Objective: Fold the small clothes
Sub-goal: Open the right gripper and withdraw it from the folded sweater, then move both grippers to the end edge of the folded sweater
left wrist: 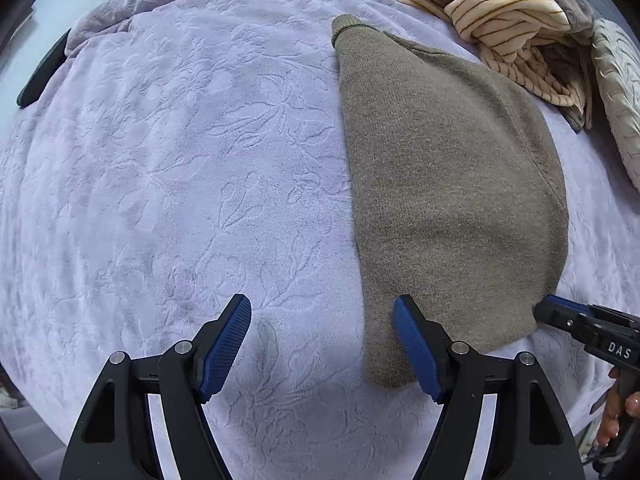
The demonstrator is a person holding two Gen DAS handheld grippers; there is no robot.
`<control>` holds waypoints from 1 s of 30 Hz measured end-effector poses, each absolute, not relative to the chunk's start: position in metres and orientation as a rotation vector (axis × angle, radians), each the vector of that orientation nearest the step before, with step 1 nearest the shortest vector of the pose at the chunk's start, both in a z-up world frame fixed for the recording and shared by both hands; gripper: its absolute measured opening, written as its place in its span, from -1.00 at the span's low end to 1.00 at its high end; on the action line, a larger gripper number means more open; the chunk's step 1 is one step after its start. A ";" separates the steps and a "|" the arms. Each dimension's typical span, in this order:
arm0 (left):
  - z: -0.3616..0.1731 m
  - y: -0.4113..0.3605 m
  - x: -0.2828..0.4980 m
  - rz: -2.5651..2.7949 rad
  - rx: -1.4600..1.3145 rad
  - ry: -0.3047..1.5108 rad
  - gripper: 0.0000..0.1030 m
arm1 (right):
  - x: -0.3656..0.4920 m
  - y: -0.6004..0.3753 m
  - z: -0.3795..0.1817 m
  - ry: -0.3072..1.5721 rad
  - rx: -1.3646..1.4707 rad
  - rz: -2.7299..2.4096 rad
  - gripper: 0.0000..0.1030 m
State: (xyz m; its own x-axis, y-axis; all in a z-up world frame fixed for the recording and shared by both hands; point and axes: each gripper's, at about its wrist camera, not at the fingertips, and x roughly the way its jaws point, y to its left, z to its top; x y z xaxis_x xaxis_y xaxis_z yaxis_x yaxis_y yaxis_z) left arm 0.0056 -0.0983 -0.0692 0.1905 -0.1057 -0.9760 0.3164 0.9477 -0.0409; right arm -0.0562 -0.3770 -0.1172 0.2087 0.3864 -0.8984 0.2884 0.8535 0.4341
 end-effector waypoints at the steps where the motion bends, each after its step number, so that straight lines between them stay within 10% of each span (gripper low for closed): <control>1: -0.069 -0.099 0.006 -0.299 0.182 1.350 0.45 | -0.057 -0.377 -0.116 1.391 0.577 0.076 -0.49; 5: -0.064 -0.098 0.006 -0.307 0.168 1.347 0.45 | -0.059 -0.378 -0.107 1.411 0.545 0.091 -0.45; 9: -0.064 -0.104 0.006 -0.311 0.170 1.346 0.45 | -0.066 -0.387 -0.095 1.405 0.537 0.070 0.01; 15: -0.067 -0.107 0.009 -0.306 0.163 1.358 0.51 | -0.065 -0.400 -0.089 1.386 0.559 0.051 0.02; 18: -0.070 -0.108 0.013 -0.302 0.147 1.366 0.95 | -0.064 -0.406 -0.088 1.381 0.577 0.043 0.04; 30: -0.080 -0.108 0.023 -0.343 0.075 1.399 0.95 | -0.038 -0.417 -0.079 1.328 0.608 0.048 0.32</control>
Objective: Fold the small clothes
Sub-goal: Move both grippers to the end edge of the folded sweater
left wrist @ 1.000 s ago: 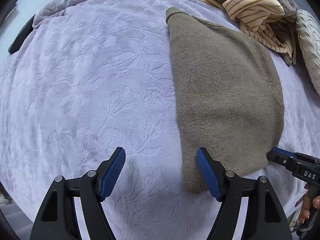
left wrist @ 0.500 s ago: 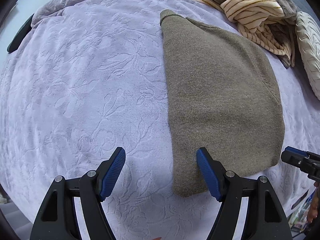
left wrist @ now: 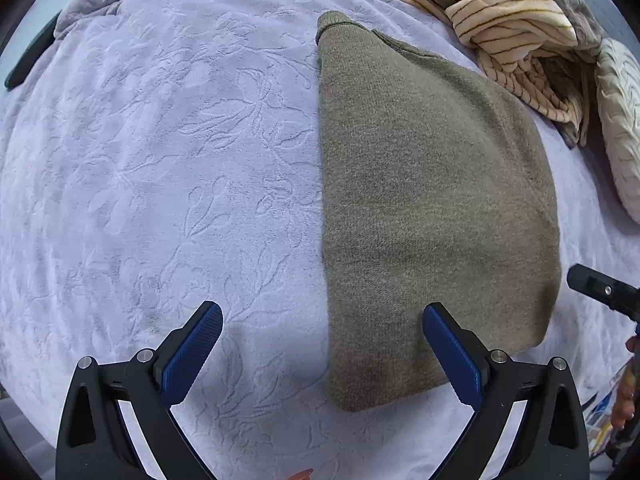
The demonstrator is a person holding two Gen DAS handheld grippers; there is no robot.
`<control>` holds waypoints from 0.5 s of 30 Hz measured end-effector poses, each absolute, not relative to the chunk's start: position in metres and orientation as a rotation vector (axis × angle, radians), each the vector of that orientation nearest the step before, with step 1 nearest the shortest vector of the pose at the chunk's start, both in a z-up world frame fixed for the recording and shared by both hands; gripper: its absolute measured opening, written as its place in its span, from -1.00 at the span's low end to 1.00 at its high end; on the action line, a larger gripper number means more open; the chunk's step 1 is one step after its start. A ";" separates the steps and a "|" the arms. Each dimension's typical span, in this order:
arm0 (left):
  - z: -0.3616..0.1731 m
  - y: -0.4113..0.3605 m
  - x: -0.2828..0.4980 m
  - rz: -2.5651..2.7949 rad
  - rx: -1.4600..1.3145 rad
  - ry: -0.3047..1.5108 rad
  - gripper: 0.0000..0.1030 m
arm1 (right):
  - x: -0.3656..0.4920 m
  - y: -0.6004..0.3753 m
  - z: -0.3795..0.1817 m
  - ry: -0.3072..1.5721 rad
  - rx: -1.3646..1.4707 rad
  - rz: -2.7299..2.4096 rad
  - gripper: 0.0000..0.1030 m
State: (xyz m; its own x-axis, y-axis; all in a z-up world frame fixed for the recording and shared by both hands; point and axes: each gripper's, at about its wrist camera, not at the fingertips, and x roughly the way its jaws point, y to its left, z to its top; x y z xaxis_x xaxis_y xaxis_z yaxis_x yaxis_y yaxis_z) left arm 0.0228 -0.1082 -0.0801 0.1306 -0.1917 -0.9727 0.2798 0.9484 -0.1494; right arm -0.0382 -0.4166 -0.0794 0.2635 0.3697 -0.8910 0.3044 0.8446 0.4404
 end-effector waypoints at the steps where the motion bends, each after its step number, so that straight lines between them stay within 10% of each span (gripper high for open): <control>1: -0.080 -0.107 0.025 -0.353 0.053 1.407 0.95 | -0.033 -0.419 -0.078 1.321 0.614 0.051 0.32; 15: -0.088 -0.118 0.046 -0.476 -0.030 1.434 0.95 | 0.015 -0.430 -0.089 1.322 0.644 0.095 0.32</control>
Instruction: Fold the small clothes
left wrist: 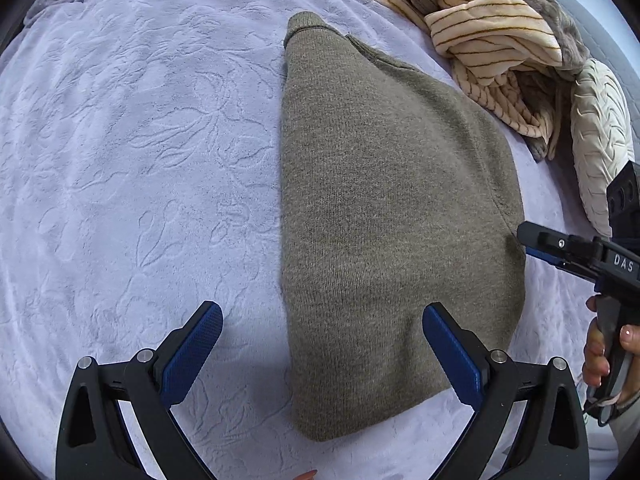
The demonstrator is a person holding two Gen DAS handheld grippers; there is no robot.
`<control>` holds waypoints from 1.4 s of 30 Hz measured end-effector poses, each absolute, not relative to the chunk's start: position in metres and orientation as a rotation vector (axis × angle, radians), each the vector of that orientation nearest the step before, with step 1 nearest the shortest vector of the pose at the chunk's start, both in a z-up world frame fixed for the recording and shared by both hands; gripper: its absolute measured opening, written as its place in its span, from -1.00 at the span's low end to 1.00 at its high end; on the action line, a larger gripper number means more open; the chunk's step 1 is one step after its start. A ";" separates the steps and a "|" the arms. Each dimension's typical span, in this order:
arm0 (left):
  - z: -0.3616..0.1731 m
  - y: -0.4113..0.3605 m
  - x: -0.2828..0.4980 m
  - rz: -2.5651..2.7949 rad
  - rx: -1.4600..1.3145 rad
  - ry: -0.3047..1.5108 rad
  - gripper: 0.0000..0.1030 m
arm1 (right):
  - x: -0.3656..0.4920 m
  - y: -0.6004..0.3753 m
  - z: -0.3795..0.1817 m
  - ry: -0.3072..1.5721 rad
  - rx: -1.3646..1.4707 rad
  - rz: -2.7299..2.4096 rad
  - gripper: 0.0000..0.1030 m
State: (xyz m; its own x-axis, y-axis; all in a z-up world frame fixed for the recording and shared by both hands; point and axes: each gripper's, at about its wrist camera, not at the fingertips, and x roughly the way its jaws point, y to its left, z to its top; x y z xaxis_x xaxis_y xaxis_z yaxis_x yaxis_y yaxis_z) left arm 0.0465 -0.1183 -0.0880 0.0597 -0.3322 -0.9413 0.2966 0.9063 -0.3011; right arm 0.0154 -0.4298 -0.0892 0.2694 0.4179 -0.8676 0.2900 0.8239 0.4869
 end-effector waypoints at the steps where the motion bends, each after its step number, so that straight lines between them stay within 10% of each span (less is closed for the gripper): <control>1: -0.090 -0.119 0.048 -0.474 -0.033 1.443 0.95 | 0.019 -0.432 -0.091 1.319 0.653 0.100 0.32; 31: -0.141 -0.142 0.068 -0.702 -0.224 1.546 0.93 | 0.096 -0.444 -0.171 1.312 0.964 0.333 0.53; 36: -0.131 -0.126 0.067 -0.704 -0.291 1.529 0.28 | 0.089 -0.445 -0.162 1.296 1.008 0.327 -0.14; 42: -0.104 -0.105 0.056 -0.719 -0.365 1.473 0.01 | 0.073 -0.438 -0.134 1.193 1.113 0.387 -0.24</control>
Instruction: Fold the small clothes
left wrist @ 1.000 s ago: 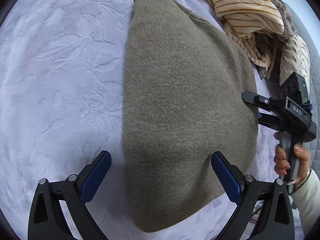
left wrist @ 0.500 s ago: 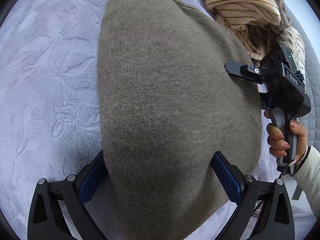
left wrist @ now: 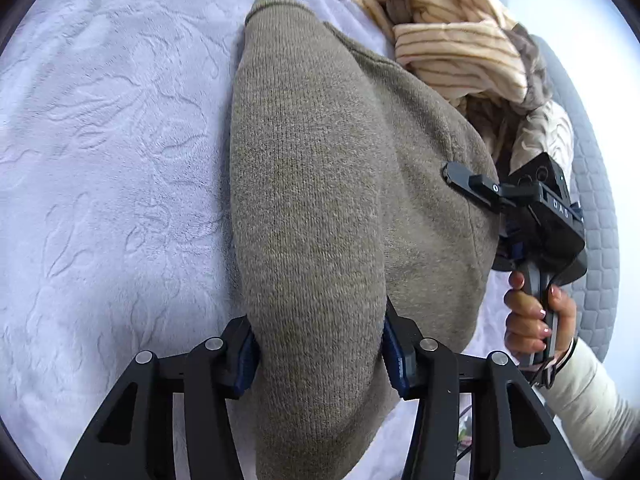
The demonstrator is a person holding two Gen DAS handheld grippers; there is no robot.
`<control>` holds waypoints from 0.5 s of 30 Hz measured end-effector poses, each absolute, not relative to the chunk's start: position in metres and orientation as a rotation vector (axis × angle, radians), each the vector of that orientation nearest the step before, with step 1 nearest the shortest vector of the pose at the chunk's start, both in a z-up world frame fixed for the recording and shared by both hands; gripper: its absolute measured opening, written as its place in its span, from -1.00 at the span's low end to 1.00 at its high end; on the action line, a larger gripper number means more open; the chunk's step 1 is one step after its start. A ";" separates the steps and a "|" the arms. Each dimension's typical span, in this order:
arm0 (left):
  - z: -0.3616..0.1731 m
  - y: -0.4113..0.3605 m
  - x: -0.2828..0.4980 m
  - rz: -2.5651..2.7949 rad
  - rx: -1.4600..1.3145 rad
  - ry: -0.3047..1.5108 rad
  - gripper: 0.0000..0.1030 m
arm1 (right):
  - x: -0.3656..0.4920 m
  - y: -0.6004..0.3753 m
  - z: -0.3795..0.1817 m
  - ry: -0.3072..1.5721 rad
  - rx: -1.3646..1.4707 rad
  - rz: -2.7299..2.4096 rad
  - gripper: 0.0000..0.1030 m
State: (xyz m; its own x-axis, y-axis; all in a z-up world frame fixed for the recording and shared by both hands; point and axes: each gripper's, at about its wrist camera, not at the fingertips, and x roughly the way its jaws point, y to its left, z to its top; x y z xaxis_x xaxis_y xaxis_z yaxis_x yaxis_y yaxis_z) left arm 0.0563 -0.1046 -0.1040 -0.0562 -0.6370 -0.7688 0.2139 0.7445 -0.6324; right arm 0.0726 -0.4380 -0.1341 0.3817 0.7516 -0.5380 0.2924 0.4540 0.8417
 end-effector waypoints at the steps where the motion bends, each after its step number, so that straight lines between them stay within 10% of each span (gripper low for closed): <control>1: -0.099 -0.100 0.054 -0.721 -0.370 1.468 0.02 | 0.071 -0.436 -0.131 1.185 1.116 0.394 -0.24; 15: -0.040 0.002 -0.007 -0.718 -0.290 1.380 0.02 | 0.027 -0.347 -0.069 1.154 1.091 0.476 -0.24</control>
